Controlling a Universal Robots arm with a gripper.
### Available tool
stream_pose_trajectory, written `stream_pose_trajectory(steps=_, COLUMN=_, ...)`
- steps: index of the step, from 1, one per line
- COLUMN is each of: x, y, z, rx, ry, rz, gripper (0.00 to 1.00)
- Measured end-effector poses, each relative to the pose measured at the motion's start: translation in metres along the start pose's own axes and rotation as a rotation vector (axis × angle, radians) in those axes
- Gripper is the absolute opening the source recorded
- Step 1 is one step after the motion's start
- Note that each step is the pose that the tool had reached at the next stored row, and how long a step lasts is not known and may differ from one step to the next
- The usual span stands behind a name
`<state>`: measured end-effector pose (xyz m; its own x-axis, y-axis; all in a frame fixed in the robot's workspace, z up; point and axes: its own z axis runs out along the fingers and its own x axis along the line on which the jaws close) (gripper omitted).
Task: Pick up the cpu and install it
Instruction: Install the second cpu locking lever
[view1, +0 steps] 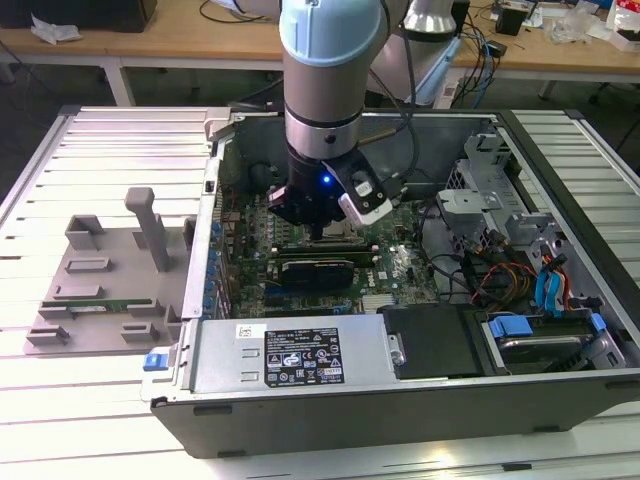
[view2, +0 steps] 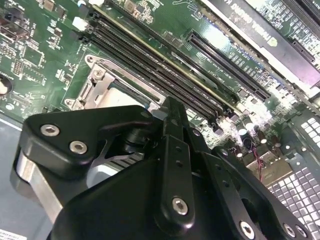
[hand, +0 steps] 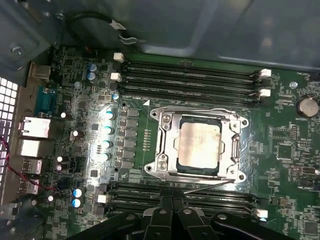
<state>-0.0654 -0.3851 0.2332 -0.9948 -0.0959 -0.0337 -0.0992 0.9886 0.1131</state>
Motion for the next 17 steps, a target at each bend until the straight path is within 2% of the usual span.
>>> stream_pose_trajectory(steps=6, x=0.0056, y=-0.0006, z=0.0081, rx=0.0000, ry=0.0000, rz=0.000, gripper=0.11)
stream_pose_trajectory(steps=17, x=0.0134, y=-0.0005, z=0.0136, rx=0.0000, ry=0.0000, rz=0.000, gripper=0.11)
